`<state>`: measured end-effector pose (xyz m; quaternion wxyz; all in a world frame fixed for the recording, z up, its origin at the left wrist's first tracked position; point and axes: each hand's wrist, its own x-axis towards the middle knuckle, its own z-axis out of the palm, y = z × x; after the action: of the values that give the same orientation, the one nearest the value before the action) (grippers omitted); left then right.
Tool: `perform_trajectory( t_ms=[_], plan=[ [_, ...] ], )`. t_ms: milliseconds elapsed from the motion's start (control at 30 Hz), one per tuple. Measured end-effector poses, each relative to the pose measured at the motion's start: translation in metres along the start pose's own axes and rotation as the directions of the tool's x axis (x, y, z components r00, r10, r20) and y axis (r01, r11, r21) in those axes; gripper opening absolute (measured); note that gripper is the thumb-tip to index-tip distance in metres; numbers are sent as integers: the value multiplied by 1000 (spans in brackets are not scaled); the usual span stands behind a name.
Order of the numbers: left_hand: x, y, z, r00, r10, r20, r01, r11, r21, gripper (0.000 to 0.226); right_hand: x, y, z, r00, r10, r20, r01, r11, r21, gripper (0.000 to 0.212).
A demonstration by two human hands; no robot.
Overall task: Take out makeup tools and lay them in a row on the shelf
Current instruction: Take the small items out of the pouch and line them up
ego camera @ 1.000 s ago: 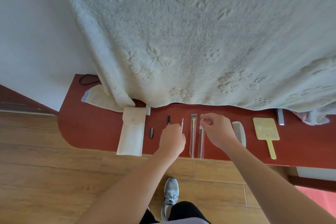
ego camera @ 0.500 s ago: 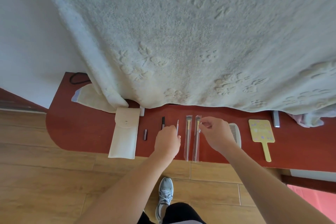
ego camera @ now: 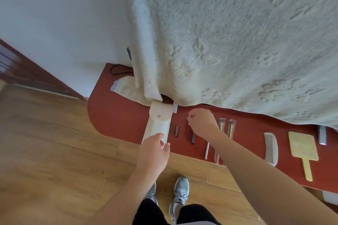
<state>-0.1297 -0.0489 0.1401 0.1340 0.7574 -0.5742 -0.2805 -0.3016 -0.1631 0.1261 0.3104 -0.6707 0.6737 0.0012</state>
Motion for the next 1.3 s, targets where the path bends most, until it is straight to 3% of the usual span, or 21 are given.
perform_trajectory(
  t_ms=[267, 633, 900, 1300],
  plan=[
    [-4, -35, -22, 1000, -17, -1, 17, 1000, 5, 39, 23, -17, 31, 999, 36, -23, -40, 986, -160, 20],
    [7, -36, -30, 999, 28, -17, -28, 1000, 3, 39, 23, -23, 40, 993, 54, -104, -68, 989, -135, 20],
    [15, -26, -34, 999, 42, -29, -40, 998, 42, 39, 6, -19, 20, 993, -8, -121, -2, 997, -79, 22],
    [20, 23, -24, 989, 148, 11, -148, 979, 143, 43, -47, 32, -36, 990, -20, -143, 12, 998, -55, 43]
  ],
)
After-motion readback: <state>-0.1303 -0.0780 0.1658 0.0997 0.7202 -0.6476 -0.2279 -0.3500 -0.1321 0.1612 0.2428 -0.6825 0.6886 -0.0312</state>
